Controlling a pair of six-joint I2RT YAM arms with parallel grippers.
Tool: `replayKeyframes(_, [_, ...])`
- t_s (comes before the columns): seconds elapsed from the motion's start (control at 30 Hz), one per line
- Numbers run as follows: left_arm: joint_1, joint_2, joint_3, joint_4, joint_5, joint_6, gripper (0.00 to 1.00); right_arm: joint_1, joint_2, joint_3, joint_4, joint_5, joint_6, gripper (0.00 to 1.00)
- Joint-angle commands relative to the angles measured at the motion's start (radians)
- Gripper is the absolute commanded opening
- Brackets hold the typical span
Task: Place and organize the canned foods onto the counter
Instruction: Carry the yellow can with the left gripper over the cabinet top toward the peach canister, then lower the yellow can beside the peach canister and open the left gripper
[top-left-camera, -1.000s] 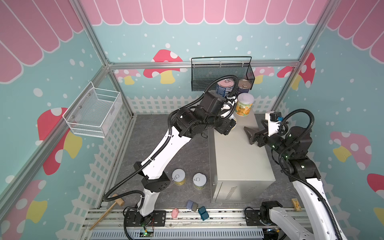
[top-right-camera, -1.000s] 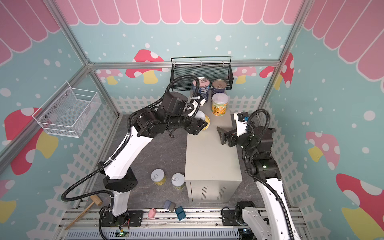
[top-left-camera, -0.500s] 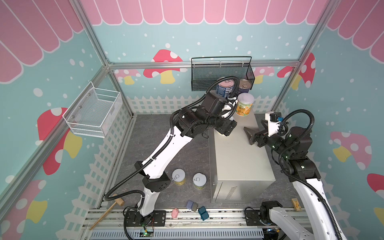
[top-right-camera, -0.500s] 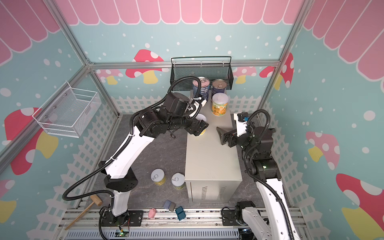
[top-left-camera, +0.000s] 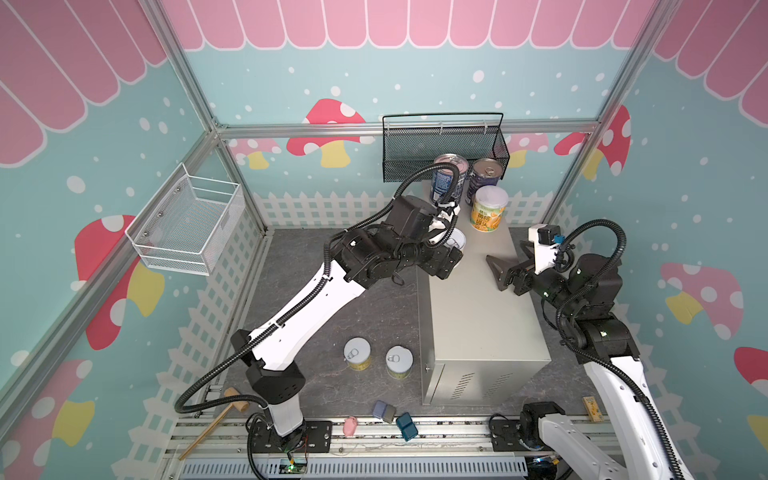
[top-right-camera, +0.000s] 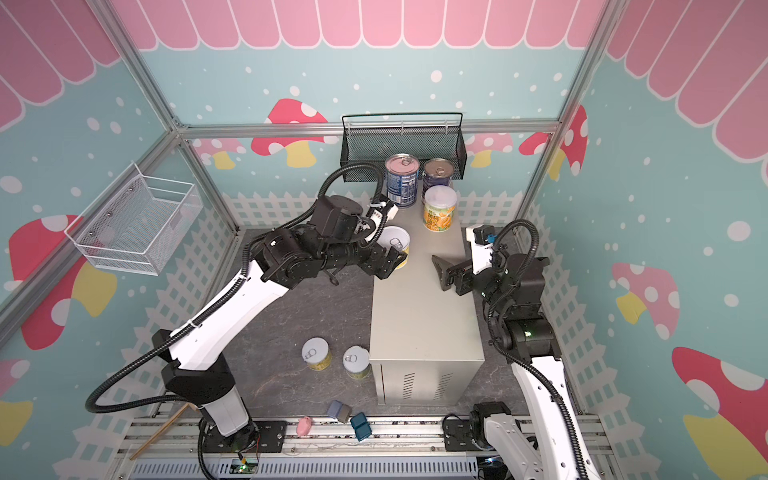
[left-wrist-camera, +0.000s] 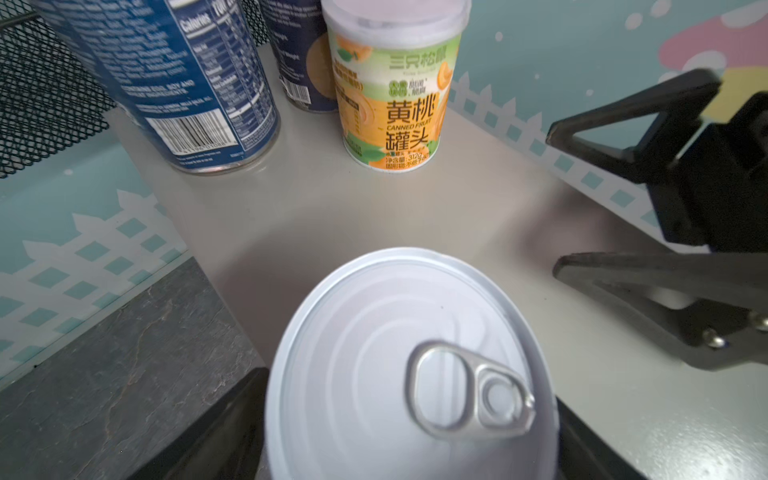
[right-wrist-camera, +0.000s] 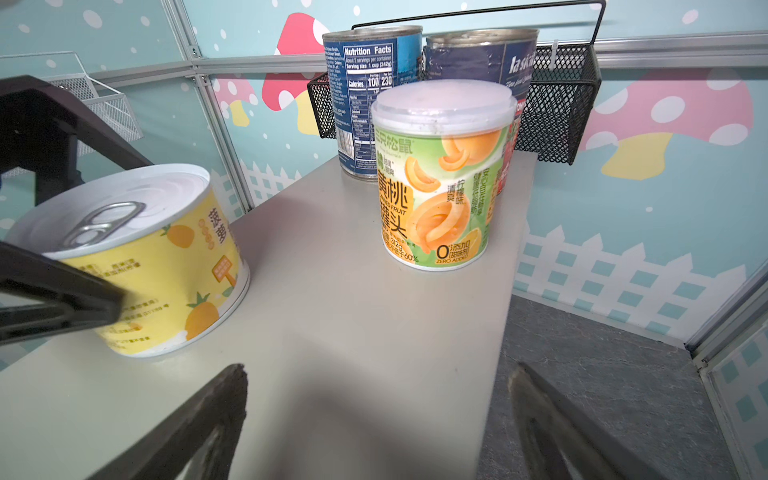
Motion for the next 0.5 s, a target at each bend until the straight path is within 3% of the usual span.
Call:
replayKeyframes(0.0, [0.024,-0.066,-0.082,0.148,0.063,-0.020,0.92,0.007,-0.005,-0.004,0.028,-0.018,-0.001,1.00])
replayKeyframes(0.2, [0.046,-0.096,-0.168,0.202,0.128,-0.039,0.89,0.007,0.001,-0.003,0.029,-0.021,0.002,1.00])
replayKeyframes(0.47, [0.057,-0.075,-0.189,0.232,0.128,-0.066,0.70,0.006,-0.003,-0.003,0.029,-0.015,0.004,1.00])
